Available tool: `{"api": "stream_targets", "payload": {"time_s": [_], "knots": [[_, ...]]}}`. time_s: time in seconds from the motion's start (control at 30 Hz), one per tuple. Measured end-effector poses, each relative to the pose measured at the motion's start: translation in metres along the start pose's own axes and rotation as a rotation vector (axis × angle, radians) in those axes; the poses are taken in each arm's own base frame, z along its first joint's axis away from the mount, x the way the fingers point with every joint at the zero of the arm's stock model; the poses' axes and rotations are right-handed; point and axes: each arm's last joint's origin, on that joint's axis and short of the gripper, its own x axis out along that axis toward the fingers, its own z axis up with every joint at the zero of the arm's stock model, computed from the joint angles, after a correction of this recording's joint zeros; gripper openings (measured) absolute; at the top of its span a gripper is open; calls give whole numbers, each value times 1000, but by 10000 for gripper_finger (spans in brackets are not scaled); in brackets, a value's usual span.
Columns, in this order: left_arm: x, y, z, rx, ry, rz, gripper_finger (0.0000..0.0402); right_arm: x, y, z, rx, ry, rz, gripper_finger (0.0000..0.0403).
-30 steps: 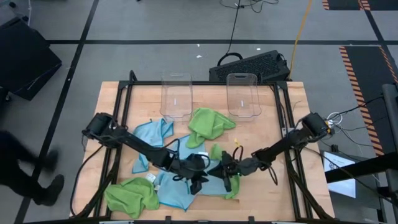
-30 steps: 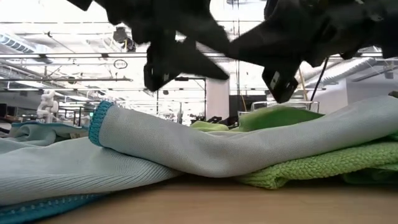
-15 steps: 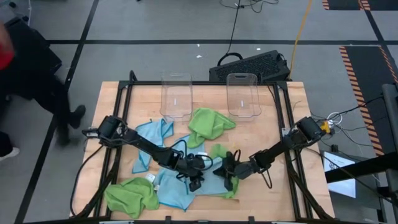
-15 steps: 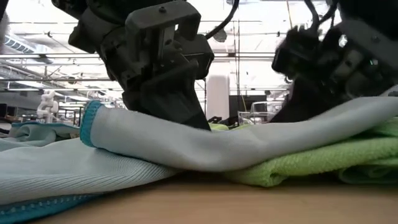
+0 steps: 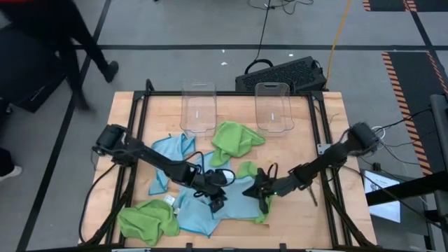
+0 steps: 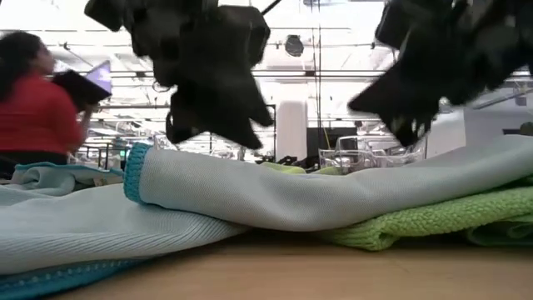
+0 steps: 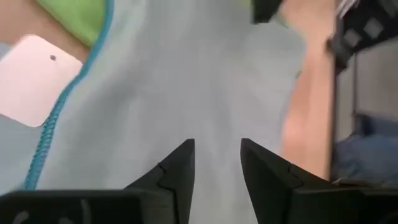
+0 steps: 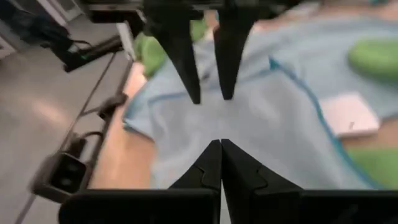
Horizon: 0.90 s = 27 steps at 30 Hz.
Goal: Fold microfiber towels
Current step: Fold the right blue microfiber towel
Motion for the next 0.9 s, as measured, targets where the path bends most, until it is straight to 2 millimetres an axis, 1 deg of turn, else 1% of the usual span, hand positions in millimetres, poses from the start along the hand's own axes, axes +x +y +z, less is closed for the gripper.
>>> {"api": "stream_targets", "payload": {"time_s": [0.07,0.13,0.2,0.37,0.5,0.6,0.7,0.83,0.9], "knots": [[-11,-3,1,-72,4,11,131,-12,6,17,-12,-53,32,0],[-16,-8,1,-167,-9,-6,131,-26,11,33,-30,-93,53,0],[-21,-11,-3,-269,3,10,131,-40,14,47,-33,-136,69,0],[-22,-23,-17,-549,28,-3,132,-73,11,69,-3,-171,24,0],[-23,-35,-24,-745,43,-56,140,-93,4,73,-41,-122,-18,0],[-24,-44,-27,-921,49,-119,159,-104,-3,73,-93,-72,-58,0],[-25,-49,-31,-1062,63,-126,177,-112,-9,71,-126,-21,-88,0],[-26,-55,-42,-1222,101,-111,183,-122,-14,70,-146,71,-31,0],[-27,-59,-48,-1269,115,-99,184,-125,-17,68,-181,127,10,0]]}}
